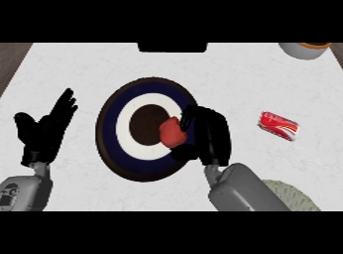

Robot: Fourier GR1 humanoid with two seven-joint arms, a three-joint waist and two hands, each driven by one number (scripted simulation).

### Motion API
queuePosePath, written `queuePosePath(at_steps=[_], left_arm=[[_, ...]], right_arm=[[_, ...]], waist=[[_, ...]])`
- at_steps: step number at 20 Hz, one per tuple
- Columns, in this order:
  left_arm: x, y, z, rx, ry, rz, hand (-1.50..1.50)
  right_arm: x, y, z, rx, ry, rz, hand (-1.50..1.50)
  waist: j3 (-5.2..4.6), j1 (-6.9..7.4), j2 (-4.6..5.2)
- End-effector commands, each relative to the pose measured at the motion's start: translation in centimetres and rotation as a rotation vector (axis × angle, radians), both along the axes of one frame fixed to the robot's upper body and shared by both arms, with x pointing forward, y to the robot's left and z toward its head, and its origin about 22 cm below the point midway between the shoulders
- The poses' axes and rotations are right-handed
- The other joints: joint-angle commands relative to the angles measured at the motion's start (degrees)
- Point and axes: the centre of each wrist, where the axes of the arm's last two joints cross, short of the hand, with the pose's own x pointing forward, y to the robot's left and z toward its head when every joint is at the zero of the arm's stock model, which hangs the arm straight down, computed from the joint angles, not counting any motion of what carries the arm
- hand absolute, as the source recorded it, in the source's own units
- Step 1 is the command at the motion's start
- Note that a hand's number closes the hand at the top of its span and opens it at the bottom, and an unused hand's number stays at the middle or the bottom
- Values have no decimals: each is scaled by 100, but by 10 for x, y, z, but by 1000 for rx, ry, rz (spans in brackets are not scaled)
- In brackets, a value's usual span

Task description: Pick the bell pepper from the placemat and place it in the plate

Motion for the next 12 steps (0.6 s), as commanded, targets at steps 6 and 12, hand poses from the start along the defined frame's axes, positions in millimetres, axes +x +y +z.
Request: queuePosePath(at_steps=[6, 12], left_arm=[[-9, -12, -3, 5, 3, -6, 0], [1, -5, -4, 2, 6, 21, 0]], right_arm=[[34, -25, -14, 115, 22, 153, -150], [24, -23, 5, 284, -282, 205, -150]], waist=[[-1, -7, -16], [4, -42, -5]])
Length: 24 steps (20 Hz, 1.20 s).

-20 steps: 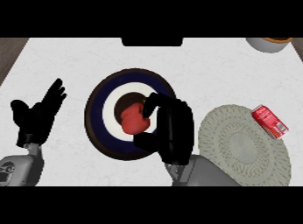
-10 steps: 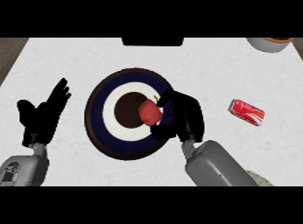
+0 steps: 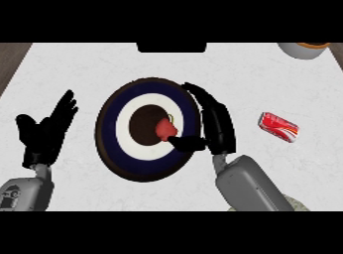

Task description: Pick the bell pepper from the placemat and place it in the plate

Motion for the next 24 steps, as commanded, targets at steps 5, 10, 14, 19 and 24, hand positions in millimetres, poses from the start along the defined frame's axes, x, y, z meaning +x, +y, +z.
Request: queuePosePath(at_steps=[5, 10, 14, 19, 24], left_arm=[[-4, 6, 5, 4, 6, 8, 0], [6, -2, 4, -8, -13, 7, 0], [2, 1, 12, 15, 14, 8, 0], [-5, 12, -12, 1, 8, -15, 0], [11, 2, 2, -11, 2, -4, 0]], right_arm=[[-24, 0, 42, 355, -143, 77, -150], [-38, -30, 44, 556, 74, 130, -150], [-36, -50, 28, 628, 124, 174, -150], [-44, -79, 10, 608, 68, 200, -150], [-25, -102, 0, 606, 60, 164, -150]], waist=[[0, -13, -19], [1, -79, -13], [0, -18, -13], [-4, -35, -12], [-4, -25, -10]])
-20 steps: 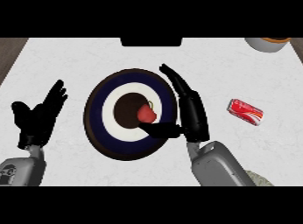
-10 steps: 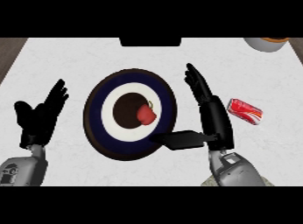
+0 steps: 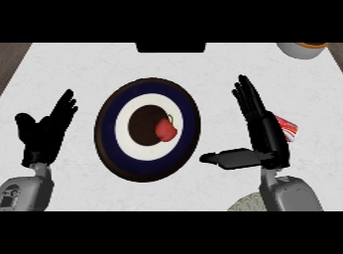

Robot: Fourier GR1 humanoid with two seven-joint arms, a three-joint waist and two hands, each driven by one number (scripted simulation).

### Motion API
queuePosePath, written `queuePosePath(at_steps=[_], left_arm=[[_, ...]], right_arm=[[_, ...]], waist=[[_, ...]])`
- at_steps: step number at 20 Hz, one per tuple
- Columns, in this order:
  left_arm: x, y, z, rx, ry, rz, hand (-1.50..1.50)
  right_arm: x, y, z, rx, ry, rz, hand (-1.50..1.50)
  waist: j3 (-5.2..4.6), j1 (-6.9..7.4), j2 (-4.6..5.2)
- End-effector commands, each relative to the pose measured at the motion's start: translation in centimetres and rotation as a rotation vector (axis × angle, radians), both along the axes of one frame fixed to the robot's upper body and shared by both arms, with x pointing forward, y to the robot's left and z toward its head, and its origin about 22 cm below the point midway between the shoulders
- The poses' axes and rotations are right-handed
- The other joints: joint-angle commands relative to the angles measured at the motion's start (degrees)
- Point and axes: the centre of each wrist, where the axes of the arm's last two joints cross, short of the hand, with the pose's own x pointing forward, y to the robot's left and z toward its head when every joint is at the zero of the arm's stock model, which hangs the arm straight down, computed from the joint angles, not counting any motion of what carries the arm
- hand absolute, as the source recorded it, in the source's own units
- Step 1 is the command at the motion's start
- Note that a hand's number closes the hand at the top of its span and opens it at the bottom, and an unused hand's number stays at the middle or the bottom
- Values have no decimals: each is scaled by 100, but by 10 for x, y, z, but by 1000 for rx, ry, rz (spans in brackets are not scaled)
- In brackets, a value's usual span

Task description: Pick the bell pepper from the placemat and place it in the plate

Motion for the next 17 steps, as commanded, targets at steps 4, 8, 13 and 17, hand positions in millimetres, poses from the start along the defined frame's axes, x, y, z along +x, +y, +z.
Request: queuePosePath(at_steps=[4, 8, 13, 17], left_arm=[[-5, 13, 2, 1, -2, 3, 0], [10, -6, 6, 13, -1, 1, 0], [-4, 6, 3, 23, -14, 22, 0], [-3, 8, -8, -13, -3, 0, 0]], right_arm=[[-16, -46, -30, -25, 7, -22, -150], [-10, -54, -18, -29, -8, -47, -150], [-8, -82, -39, -100, 37, -50, -150], [1, -68, -48, -101, 49, -52, -150]], waist=[[0, -2, -1], [-1, -12, -3], [0, 4, -2], [-1, 6, 0]])
